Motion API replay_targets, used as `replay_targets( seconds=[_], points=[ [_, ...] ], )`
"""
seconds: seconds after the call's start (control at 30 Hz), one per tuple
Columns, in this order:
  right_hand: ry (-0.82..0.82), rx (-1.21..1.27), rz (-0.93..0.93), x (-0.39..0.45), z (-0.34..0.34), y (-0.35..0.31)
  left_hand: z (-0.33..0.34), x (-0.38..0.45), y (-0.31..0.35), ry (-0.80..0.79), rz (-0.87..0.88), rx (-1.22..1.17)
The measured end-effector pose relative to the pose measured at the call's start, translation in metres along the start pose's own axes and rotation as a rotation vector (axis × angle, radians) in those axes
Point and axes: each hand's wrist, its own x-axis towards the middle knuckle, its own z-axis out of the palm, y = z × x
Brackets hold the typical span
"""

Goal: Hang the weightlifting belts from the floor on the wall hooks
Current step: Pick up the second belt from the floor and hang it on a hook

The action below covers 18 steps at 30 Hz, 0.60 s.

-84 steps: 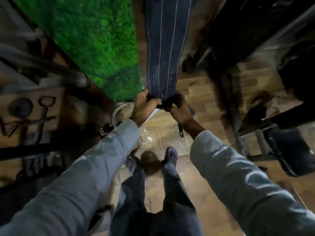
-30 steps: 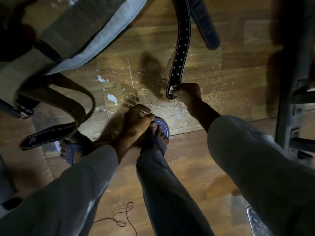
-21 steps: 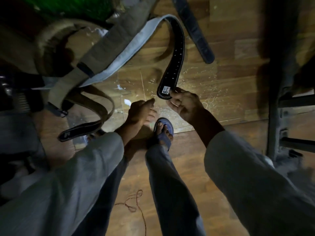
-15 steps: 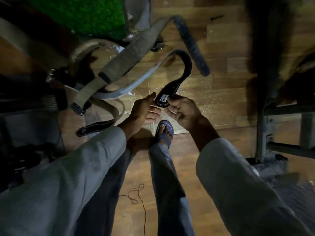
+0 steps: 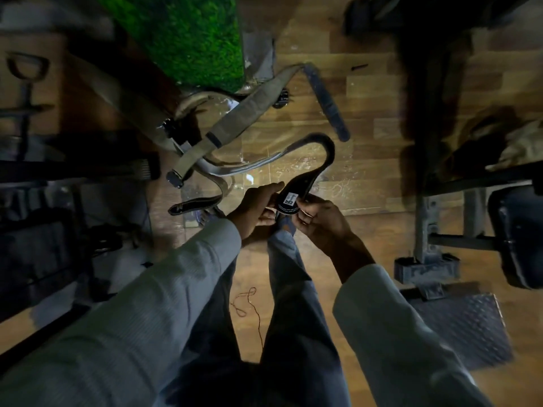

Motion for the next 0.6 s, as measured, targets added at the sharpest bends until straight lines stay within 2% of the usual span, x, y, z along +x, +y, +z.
replay_targets(
  seconds=[0.2,0.33,0.6],
  points=[
    [-0.043,0.003,-0.007,-0.077,0.03,-0.017,0.002,-0.078,0.001,-0.025,0.001,-0.208],
    [-0.322,-0.095,-0.103,-0.141,0.058,-0.046,-0.007,-0.123,0.01,-0.079,0.079,-0.394],
    [-0.635,-0.276,-0.204,-0.23,0.135,-0.085,-0.047,-0.216,0.063,-0.224,0.367,-0.76]
  ],
)
